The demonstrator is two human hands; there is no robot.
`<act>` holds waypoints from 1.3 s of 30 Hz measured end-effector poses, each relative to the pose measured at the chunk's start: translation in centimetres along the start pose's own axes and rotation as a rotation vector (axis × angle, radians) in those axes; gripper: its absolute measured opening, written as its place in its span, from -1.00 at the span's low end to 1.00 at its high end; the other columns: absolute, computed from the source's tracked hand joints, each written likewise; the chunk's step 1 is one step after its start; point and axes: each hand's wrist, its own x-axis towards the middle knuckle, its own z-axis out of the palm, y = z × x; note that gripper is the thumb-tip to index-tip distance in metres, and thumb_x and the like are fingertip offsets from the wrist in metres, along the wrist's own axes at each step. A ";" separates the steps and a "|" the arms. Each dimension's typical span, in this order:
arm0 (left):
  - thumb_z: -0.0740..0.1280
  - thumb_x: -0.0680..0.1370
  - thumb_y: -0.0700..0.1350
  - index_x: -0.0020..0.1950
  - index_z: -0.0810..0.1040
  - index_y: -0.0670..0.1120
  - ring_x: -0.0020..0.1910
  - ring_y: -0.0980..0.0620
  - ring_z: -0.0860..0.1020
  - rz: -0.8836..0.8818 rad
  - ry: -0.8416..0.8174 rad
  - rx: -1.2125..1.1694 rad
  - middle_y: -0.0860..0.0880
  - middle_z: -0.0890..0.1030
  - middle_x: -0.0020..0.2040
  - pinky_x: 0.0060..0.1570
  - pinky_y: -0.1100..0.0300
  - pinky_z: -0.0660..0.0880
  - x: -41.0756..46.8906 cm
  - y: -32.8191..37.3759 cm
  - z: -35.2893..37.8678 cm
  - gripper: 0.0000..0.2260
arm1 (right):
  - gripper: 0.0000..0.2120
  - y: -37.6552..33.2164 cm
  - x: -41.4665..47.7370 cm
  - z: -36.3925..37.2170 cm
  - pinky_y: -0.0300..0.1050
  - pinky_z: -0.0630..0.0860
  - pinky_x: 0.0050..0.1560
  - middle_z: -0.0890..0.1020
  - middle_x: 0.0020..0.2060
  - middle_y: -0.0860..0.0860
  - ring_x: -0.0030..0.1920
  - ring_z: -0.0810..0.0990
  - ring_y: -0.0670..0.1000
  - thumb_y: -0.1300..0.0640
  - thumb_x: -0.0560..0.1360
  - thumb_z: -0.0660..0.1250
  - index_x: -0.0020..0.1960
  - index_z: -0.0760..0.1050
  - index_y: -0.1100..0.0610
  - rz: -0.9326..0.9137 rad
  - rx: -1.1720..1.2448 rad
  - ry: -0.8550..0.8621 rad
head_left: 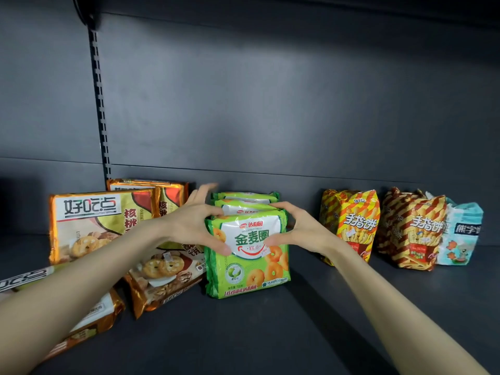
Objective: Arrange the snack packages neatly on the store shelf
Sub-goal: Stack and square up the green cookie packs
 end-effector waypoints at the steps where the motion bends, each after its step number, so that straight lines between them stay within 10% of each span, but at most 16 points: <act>1: 0.54 0.25 0.20 0.36 0.44 -0.02 0.49 0.04 -0.05 0.020 -0.007 -0.005 0.12 -0.04 0.48 0.45 0.09 0.04 0.1 0.0 0.0 -0.25 | -0.20 0.0 0.0 0.0 0.02 0.61 0.05 0.63 0.11 0.00 0.04 0.66 -0.03 0.23 0.24 0.59 0.36 0.28 0.00 0.004 0.005 -0.022; 14: 0.58 0.25 0.08 0.32 0.36 -0.02 0.28 0.06 0.33 0.096 0.170 -0.062 0.07 0.37 0.23 0.17 0.27 0.27 3.1 1.8 1.4 -0.28 | -0.11 0.5 -0.3 -1.7 -0.04 0.61 0.06 0.36 0.18 -0.13 0.15 0.55 -0.03 0.15 0.09 0.67 0.33 0.36 -0.03 -0.087 -0.090 0.202; 20: 0.61 0.17 0.14 0.54 -0.10 0.04 0.49 -0.08 0.01 -0.068 0.099 -0.055 -0.05 0.07 0.47 0.45 -0.03 0.12 3.3 0.3 1.3 0.17 | -0.01 0.6 0.1 -0.5 -0.12 0.49 0.23 0.27 0.27 -0.11 0.28 0.40 -0.08 0.13 0.13 0.65 0.44 0.23 0.01 -0.088 -0.157 0.188; 25: 0.60 0.06 0.22 0.54 -0.04 0.06 0.50 -0.08 0.11 -0.128 -0.084 -0.151 -0.03 -0.01 0.53 0.43 0.09 0.16 4.0 0.0 0.7 0.22 | 0.14 0.8 0.3 -0.9 -0.17 0.27 0.36 -0.05 0.48 -0.16 0.41 0.10 -0.16 0.10 0.14 0.64 0.52 0.02 -0.08 -0.064 -0.227 0.040; 31: 0.63 0.22 -0.05 0.52 0.07 0.02 0.25 0.11 0.27 -0.030 -0.044 -0.238 0.00 0.18 0.41 0.24 0.30 0.27 4.7 0.9 1.2 0.03 | -0.02 1.4 -0.1 -1.6 -0.45 0.40 0.05 0.24 0.27 -0.13 0.26 0.36 -0.11 0.12 0.08 0.67 0.40 0.28 0.00 -0.098 -0.263 0.155; 39: 0.62 0.21 -0.03 0.51 0.15 0.00 0.36 0.04 0.31 0.030 0.047 -0.258 0.02 0.26 0.43 0.24 0.27 0.26 6.4 3.0 2.9 -0.02 | 0.01 1.5 -1.4 -3.8 0.00 0.26 0.42 0.18 0.45 -0.09 0.43 0.21 -0.01 0.01 0.09 0.66 0.44 0.27 0.05 -0.072 -0.450 0.213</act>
